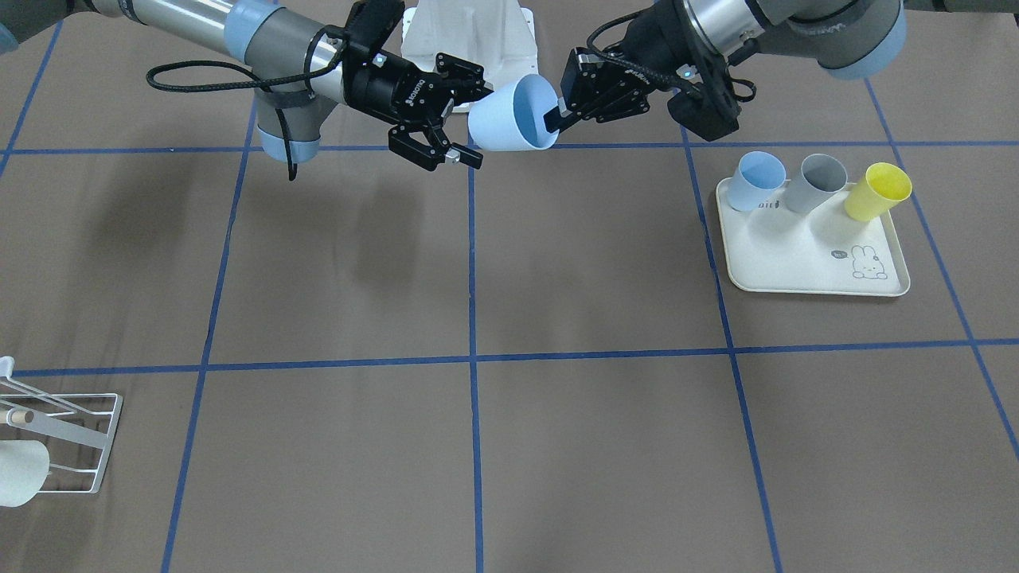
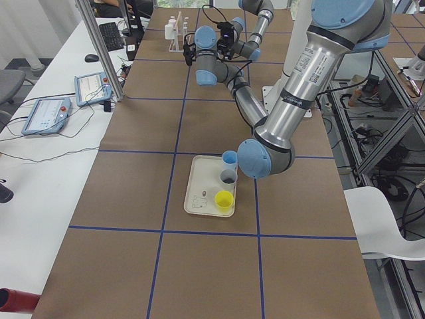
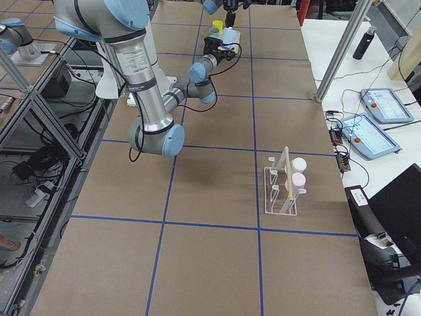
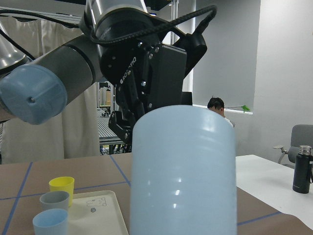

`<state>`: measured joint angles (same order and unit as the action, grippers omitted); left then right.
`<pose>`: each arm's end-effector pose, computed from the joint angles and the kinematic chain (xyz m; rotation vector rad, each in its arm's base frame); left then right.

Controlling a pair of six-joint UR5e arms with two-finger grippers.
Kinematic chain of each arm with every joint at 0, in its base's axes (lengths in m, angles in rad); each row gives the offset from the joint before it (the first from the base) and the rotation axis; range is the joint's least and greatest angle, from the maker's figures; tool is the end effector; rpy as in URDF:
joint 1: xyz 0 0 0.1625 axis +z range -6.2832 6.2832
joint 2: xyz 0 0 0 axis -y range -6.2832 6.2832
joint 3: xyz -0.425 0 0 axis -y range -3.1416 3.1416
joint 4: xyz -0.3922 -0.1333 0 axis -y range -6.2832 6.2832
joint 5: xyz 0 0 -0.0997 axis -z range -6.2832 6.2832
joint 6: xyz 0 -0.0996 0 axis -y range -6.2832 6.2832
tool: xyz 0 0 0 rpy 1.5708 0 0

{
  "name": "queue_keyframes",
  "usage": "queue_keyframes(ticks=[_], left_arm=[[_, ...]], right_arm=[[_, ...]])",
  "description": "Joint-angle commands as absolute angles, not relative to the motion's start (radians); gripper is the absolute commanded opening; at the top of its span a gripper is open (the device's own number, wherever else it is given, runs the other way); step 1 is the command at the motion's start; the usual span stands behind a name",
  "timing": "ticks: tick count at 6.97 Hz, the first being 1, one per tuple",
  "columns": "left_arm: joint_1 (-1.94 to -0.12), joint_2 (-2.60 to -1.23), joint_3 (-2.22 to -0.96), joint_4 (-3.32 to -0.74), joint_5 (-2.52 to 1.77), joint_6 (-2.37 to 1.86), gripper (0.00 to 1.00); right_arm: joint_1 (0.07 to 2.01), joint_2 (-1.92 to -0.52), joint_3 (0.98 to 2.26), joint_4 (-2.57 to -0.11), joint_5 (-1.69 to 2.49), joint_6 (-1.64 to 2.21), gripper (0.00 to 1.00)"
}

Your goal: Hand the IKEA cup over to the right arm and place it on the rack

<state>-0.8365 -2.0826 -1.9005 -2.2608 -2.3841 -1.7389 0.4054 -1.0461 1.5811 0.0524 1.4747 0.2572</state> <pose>0.3178 -0.4430 0.1437 -0.1342 1.5405 -0.1740 -0.4744 -0.3591 0.1924 1.6916 -1.3836 -0.4188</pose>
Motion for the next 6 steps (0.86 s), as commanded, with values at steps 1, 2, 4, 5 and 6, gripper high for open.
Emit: queue_keyframes(ticks=[1, 2, 4, 5, 6], left_arm=[[-0.834, -2.082, -1.901, -2.261, -2.384, -1.740, 0.00], [-0.834, -2.082, -1.899, -2.261, -2.384, -1.736, 0.00], [-0.834, -2.083, -1.899, -2.261, -2.384, -1.730, 0.00], [-0.834, -2.083, -1.899, -2.261, -2.384, -1.730, 0.00], [-0.833, -2.083, -1.899, -2.261, -2.382, -1.727, 0.00]], right_arm=[[0.405, -1.045, 1.585, 0.054, 1.473, 0.258, 0.90], [0.405, -1.045, 1.585, 0.054, 1.473, 0.259, 0.77], [0.407, -1.045, 1.586, 0.054, 1.471, 0.259, 0.43], [0.407, -1.045, 1.586, 0.052, 1.471, 0.259, 0.34], [0.407, -1.045, 1.586, 0.052, 1.471, 0.261, 0.26]])
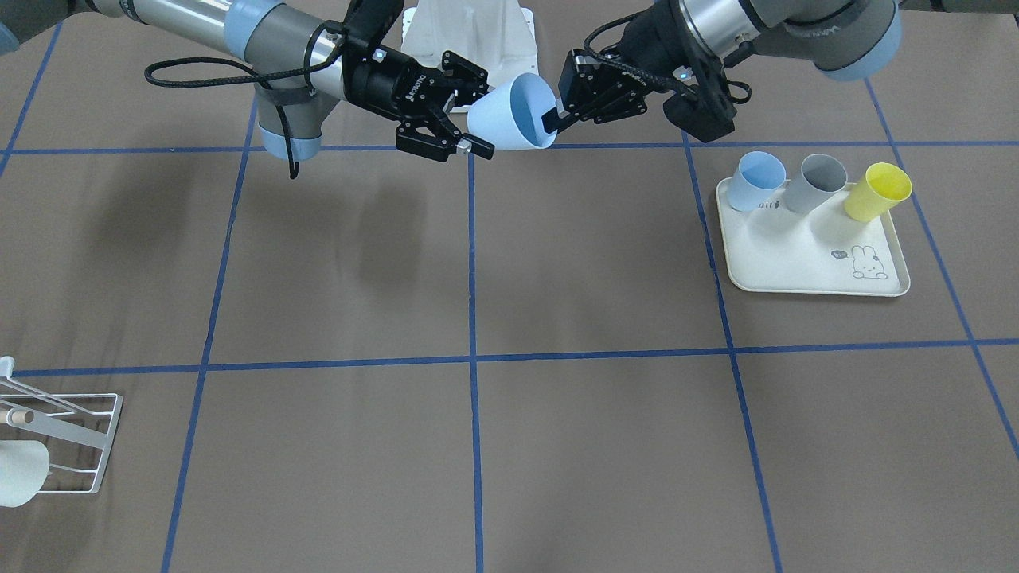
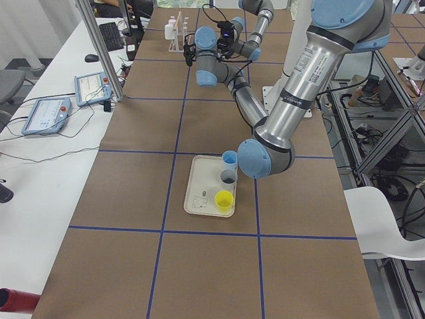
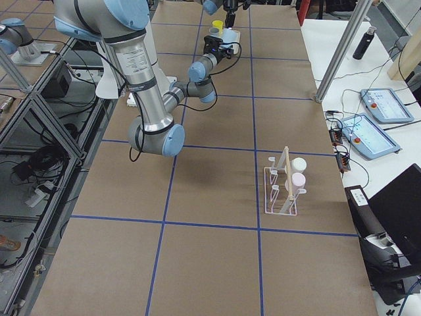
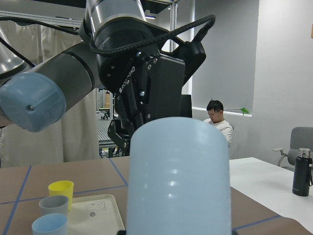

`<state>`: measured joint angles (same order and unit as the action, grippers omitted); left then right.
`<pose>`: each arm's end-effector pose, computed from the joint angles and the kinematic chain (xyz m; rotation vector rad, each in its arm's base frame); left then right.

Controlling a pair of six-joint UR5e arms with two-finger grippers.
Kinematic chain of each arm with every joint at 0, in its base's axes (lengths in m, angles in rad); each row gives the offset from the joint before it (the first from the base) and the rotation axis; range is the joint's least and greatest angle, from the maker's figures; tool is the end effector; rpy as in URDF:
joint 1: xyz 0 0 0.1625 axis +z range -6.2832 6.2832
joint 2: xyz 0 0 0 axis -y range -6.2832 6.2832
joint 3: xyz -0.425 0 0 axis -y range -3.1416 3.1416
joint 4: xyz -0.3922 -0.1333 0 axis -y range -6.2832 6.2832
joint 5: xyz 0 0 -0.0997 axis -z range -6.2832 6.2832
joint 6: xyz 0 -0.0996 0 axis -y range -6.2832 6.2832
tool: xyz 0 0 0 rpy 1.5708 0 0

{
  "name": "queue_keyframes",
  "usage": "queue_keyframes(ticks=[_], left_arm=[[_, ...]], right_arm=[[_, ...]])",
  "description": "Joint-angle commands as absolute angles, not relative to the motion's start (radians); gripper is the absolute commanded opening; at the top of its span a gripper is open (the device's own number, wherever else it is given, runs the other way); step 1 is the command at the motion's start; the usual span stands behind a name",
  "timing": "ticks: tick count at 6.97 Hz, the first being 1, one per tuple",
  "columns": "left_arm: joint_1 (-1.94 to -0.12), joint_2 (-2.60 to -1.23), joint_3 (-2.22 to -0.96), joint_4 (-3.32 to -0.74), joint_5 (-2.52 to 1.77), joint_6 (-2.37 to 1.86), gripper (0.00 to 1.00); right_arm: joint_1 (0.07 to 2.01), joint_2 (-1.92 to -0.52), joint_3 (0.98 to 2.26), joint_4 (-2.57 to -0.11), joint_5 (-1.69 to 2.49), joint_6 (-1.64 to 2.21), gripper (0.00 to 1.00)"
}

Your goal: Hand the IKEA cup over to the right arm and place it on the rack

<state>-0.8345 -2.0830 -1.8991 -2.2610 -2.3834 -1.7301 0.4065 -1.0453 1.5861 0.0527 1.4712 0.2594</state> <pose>0.3190 -0.4428 0.1439 -0.1288 1.5402 -0.1664 -0.4723 -0.3592 0.1902 1.6957 -1.3863 -0.4107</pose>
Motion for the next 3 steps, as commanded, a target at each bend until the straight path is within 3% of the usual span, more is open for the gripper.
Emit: queue_keyframes(ticks=[1, 2, 3], left_arm=[[-0.833, -2.083, -1.899, -2.263, -2.382, -1.726, 0.00], [-0.833, -2.085, -1.901, -2.263, -2.382, -1.726, 0.38], [-0.839, -2.088, -1.908, -2.263, -2.381, -1.712, 0.99]], right_arm=[[0.407, -1.045, 1.586, 0.052, 1.471, 0.259, 0.23], [0.407, -1.045, 1.586, 0.052, 1.471, 0.258, 0.23], [0.410, -1.045, 1.586, 0.051, 1.471, 0.256, 0.23]])
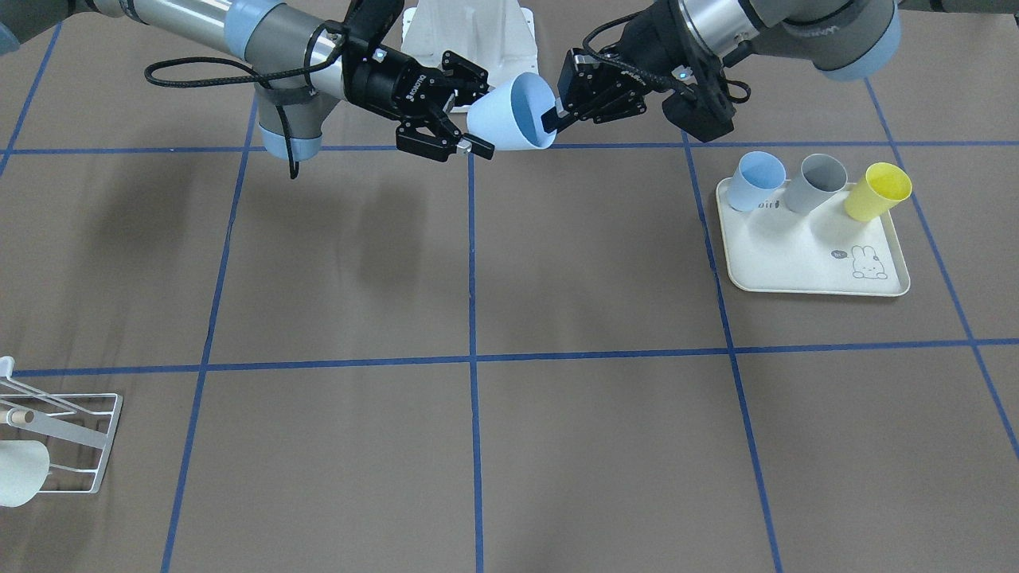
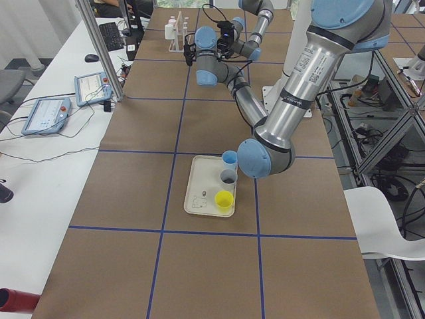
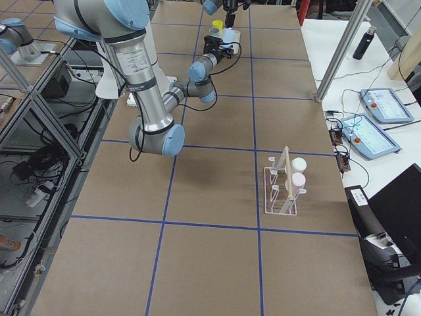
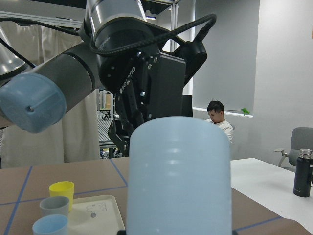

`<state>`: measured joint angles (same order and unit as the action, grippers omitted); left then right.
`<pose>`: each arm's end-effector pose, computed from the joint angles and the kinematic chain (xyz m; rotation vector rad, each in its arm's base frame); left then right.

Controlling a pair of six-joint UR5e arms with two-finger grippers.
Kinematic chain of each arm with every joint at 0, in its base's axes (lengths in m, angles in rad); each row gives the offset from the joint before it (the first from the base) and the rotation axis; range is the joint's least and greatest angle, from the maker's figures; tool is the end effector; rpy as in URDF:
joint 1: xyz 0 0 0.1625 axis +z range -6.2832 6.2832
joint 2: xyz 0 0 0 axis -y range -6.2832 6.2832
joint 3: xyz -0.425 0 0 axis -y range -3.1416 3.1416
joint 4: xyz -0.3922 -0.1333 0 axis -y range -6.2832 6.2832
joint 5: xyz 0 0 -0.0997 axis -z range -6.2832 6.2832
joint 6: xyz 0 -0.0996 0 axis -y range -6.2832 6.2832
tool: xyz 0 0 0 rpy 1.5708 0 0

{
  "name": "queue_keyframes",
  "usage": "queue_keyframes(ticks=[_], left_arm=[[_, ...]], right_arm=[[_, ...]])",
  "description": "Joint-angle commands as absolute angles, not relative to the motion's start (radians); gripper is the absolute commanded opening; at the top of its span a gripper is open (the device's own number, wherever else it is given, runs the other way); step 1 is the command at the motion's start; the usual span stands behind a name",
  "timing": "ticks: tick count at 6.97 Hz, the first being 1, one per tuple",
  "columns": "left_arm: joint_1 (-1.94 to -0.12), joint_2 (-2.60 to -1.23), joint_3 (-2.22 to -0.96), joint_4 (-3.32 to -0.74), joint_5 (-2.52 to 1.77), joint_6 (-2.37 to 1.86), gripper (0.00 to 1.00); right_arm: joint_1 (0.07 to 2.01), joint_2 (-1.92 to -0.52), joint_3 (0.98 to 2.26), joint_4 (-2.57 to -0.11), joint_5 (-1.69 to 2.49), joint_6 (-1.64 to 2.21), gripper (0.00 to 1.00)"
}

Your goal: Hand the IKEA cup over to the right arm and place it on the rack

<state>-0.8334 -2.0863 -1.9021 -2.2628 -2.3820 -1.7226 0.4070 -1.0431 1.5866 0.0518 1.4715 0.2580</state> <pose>0.3186 -0.4416 0.1410 -0.1186 1.5463 -0.1559 -0.4721 -0.3594 0.1887 1.6983 -1.3861 -0.4108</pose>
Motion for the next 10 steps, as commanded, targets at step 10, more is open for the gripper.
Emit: queue_keyframes(ticks=[10], left_arm=[[-1.231, -1.702, -1.901, -2.070, -2.456, -0.821, 1.00]], right_arm=[[0.803, -1.149, 2.132, -1.495, 1.608, 0.168, 0.00]])
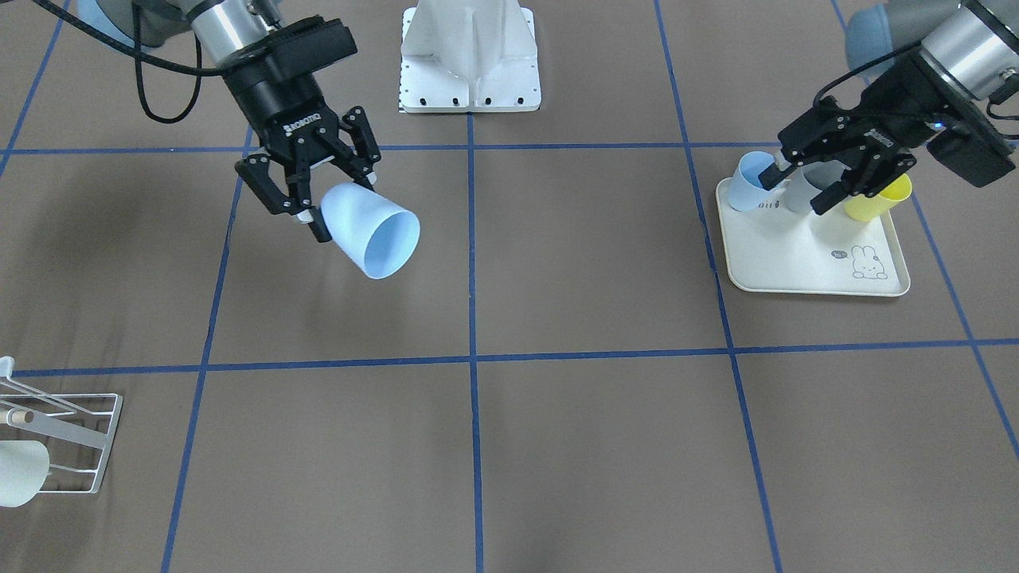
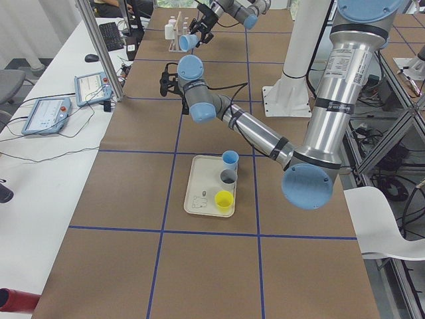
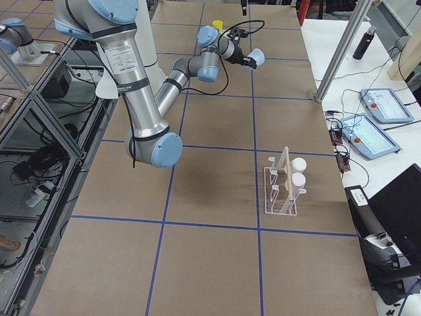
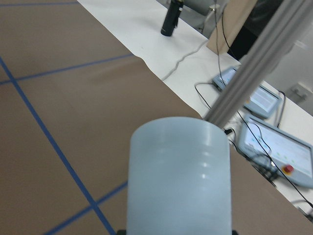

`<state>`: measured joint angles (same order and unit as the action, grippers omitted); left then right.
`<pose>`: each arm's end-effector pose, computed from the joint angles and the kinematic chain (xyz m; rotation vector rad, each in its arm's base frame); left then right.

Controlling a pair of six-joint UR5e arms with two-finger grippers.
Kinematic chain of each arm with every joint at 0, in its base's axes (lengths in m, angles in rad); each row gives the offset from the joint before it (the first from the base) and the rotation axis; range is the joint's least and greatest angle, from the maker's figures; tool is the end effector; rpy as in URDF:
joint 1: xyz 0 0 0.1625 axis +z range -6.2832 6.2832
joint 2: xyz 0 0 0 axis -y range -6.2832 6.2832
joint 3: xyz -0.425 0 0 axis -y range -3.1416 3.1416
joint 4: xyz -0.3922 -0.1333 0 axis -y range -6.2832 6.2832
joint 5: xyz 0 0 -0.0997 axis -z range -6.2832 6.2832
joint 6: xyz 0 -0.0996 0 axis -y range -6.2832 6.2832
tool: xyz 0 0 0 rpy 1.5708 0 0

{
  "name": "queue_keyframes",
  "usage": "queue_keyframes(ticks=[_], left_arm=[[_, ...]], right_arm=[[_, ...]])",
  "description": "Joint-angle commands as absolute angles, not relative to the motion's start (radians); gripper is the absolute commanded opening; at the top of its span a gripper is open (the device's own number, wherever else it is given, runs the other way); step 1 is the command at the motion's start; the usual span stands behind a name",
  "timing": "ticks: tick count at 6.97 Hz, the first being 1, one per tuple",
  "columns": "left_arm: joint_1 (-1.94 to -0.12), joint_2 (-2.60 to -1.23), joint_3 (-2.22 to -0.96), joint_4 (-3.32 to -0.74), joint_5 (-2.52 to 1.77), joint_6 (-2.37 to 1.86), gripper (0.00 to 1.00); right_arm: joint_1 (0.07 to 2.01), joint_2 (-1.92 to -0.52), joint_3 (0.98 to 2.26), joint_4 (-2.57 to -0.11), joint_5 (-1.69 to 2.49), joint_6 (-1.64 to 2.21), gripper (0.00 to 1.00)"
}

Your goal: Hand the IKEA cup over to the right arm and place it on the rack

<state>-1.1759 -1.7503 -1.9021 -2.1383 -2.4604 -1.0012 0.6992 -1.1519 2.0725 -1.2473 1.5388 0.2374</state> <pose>0.1486 -0.5019 0.3307 0.2521 1.2433 -0.0437 -0.3228 -0.4498 0.1761 1.0872 -0.6402 -0.5294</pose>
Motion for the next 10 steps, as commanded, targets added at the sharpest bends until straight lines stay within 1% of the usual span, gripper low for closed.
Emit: queue_keyframes(ticks=[1, 2, 3, 4, 5, 7, 8, 9, 10], left_arm=[[-1.285, -1.656, -1.899, -2.012, -2.447, -0.635, 1.00], [-1.351, -1.631, -1.899, -1.926, -2.447, -0.462, 1.00], [-1.373, -1.594, -1.899, -1.908, -2.447, -0.392, 1.00], [-1.371, -1.586, -1.901, -1.910, -2.447, -0.391, 1.00], [-1.373, -1.583, -1.905, -1.910, -2.448, -0.391, 1.00], [-1.371, -1.554, -1.914, -1.914, -2.450, -0.391, 1.00], [-1.371, -1.548, -1.917, -1.916, -2.450, -0.394, 1.00], [-1.371, -1.543, -1.921, -1.916, -2.451, -0.394, 1.00], [-1.371, -1.542, -1.927, -1.917, -2.451, -0.400, 1.00]], right_arm=[[0.903, -1.152, 2.132, -1.596, 1.662, -0.030, 0.00], [0.986, -1.157, 2.129, -1.699, 1.667, -0.214, 0.00], [1.067, -1.160, 2.123, -1.803, 1.657, -0.441, 0.00], [1.142, -1.160, 2.091, -1.848, 1.629, -0.747, 0.00], [1.196, -1.161, 2.039, -1.850, 1.609, -1.014, 0.00], [1.261, -1.161, 1.917, -1.836, 1.605, -1.350, 0.00], [1.278, -1.163, 1.863, -1.794, 1.565, -1.436, 0.00], [1.281, -1.163, 1.777, -1.739, 1.495, -1.512, 0.00], [1.282, -1.169, 1.682, -1.626, 1.476, -1.549, 0.00]])
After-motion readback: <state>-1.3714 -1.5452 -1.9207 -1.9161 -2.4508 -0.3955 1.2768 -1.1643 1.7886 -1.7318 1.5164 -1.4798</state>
